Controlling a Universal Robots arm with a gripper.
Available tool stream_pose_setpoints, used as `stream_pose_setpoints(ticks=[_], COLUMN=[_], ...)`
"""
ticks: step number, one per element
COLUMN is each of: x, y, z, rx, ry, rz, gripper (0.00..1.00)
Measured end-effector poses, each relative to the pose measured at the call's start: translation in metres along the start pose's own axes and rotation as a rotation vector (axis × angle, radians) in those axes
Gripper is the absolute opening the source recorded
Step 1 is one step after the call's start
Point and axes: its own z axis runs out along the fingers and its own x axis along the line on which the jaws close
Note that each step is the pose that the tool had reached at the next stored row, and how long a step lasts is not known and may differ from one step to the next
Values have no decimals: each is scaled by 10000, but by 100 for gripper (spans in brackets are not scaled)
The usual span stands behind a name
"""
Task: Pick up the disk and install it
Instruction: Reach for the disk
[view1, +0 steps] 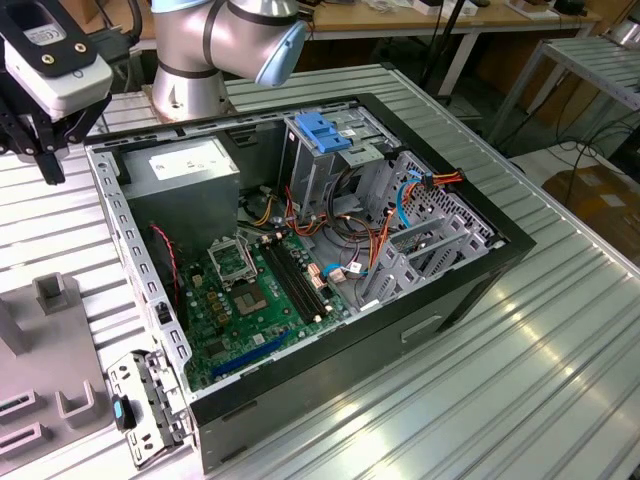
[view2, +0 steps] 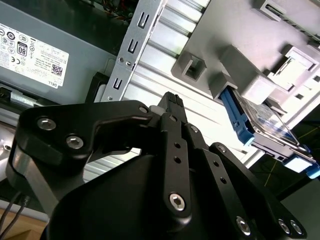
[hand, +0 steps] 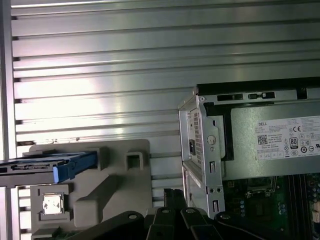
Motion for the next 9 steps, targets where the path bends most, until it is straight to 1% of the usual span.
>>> stream_pose_setpoints(ticks=[9], x=[50], y=[-4], z=[0], rx=[0], ry=[0], rz=[0], gripper=[11])
